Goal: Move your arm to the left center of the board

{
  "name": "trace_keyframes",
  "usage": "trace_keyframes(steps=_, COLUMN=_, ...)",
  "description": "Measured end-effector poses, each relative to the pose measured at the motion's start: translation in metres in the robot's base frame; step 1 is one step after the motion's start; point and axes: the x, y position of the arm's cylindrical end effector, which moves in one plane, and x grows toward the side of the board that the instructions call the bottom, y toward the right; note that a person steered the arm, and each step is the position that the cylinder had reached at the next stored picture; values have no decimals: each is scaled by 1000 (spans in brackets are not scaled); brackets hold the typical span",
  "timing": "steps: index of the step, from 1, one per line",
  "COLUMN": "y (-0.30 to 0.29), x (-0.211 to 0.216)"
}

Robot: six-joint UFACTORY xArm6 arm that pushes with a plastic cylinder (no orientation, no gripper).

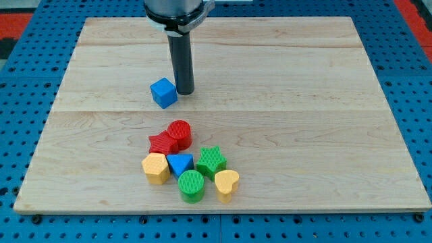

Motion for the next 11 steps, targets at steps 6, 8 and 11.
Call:
trace_keyframes(steps=6, y=-76, x=19)
trace_keyframes(steps=8, y=-127, x=39)
trace_keyframes(steps=11, y=-151, x=-56)
